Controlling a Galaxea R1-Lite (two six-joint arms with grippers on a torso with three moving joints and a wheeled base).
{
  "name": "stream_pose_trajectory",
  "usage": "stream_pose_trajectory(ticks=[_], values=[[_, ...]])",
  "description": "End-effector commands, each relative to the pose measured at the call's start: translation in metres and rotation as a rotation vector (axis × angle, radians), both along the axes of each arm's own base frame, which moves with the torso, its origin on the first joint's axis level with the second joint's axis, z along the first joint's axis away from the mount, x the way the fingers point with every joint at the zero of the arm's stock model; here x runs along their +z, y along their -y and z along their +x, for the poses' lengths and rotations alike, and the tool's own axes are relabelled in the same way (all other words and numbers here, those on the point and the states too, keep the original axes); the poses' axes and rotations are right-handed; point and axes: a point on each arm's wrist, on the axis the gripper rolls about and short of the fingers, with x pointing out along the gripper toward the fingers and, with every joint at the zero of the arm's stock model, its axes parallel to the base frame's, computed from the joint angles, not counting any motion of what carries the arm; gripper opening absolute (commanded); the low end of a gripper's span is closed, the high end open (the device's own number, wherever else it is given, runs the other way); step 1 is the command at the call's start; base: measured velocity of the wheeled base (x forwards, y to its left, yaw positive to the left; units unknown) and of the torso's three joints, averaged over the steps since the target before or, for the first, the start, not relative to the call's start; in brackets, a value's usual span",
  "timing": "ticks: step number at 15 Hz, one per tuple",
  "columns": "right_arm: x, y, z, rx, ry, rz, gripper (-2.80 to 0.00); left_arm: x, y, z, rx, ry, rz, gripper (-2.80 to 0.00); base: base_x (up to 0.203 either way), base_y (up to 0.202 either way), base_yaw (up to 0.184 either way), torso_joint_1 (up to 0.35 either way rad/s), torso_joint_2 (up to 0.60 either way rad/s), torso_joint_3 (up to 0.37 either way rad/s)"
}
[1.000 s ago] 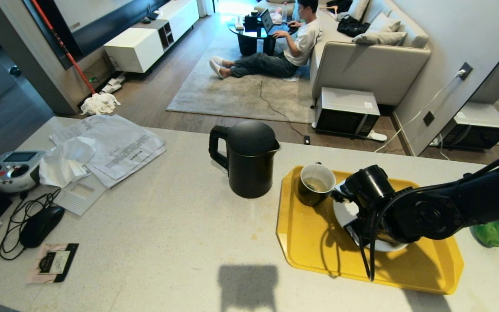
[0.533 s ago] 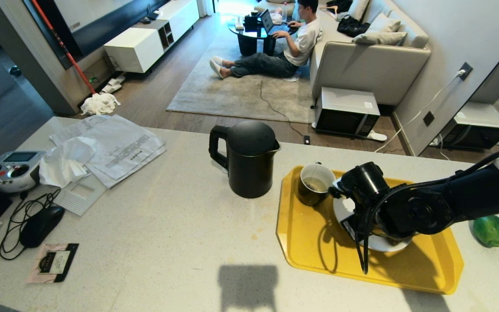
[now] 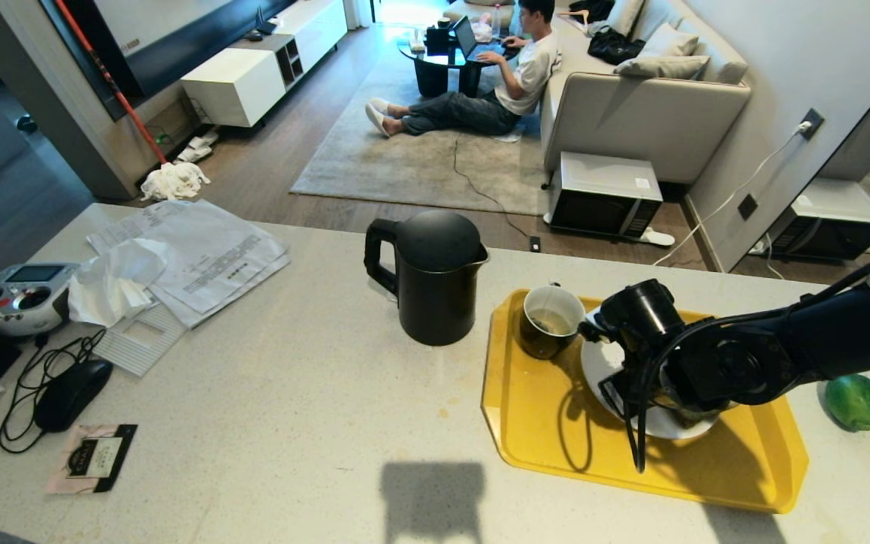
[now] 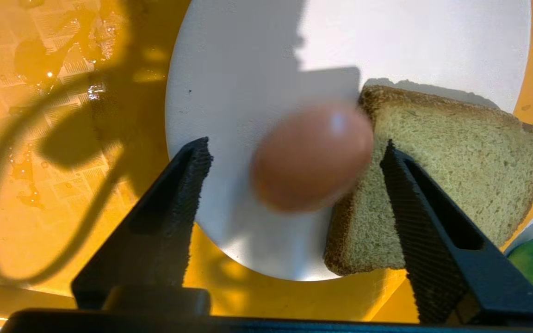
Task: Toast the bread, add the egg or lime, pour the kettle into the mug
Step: Put the egg in the bowl, then pick up the kettle
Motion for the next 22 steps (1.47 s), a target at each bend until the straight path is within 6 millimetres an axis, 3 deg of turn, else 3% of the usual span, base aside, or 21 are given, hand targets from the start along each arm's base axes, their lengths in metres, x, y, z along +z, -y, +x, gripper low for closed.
stream_pose_trajectory(ticks=[1,4,9,10,18,22], values=[[0.008,0.001,-0.002,-0.001,0.02,0.005,0.0,0.0,0.0,0.0,0.0,-0.002,0.0,-2.8,0.0,0.0,0.0,0.0,0.0,0.0],[0.028,0.005,-0.01,-0.002,0.071,0.029,0.0,0.0,0.0,0.0,0.0,-0.002,0.0,-2.8,0.0,0.0,0.0,0.0,0.0,0.0],[0.092,0.025,-0.04,-0.022,0.229,0.086,0.0,0.0,0.0,0.0,0.0,-0.002,0.0,-2.8,0.0,0.0,0.0,0.0,0.0,0.0],[0.104,0.033,-0.049,-0.037,0.25,0.092,-2.8,0.0,0.0,0.0,0.0,-0.002,0.0,-2.8,0.0,0.0,0.0,0.0,0.0,0.0],[0.179,0.084,-0.149,-0.106,0.526,0.178,-2.8,0.0,0.0,0.0,0.0,-0.002,0.0,-2.8,0.0,0.0,0.0,0.0,0.0,0.0],[0.191,0.111,-0.219,-0.16,0.688,0.214,-2.8,0.0,0.0,0.0,0.0,-0.002,0.0,-2.8,0.0,0.0,0.0,0.0,0.0,0.0]])
